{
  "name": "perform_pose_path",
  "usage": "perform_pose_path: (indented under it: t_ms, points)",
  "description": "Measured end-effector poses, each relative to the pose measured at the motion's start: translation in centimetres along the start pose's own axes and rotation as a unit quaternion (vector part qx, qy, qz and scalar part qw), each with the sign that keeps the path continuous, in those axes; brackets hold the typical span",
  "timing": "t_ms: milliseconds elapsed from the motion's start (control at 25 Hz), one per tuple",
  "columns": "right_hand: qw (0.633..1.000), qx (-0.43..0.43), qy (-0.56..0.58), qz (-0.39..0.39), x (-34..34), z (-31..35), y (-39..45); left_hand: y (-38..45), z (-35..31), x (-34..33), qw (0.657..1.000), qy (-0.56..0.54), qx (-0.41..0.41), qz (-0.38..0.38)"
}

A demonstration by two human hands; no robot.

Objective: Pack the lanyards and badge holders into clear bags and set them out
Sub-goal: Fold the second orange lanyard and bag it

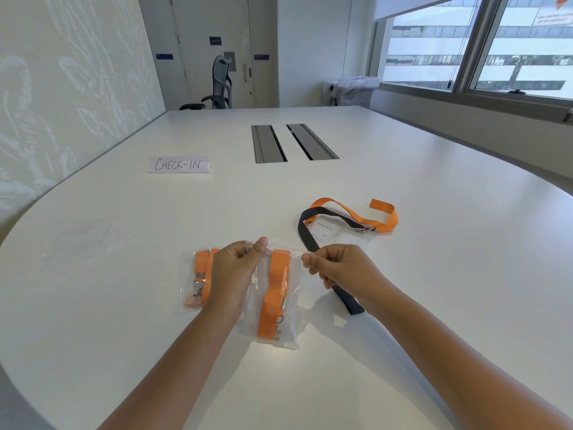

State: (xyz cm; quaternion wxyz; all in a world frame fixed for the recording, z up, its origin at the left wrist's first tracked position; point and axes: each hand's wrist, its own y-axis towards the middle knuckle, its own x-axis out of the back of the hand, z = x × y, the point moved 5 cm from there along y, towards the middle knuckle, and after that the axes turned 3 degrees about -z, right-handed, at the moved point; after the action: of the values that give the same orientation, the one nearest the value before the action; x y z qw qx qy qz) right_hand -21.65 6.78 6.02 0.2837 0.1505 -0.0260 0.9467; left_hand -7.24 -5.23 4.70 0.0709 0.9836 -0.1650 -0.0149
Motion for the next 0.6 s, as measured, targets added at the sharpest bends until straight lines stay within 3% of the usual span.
perform_pose_path:
  t_ms: [400,600]
  points:
    - [0.998,-0.012,0.026,-0.052,0.66,-0.29,0.43,-0.26,0.67,-0.53,0.992,-0.059,0.093,0.058]
    - [0.994,-0.056,0.073,-0.058,0.69,-0.56,0.38,-0.08,0.73,-0.42,0.993,-0.063,0.088,0.045]
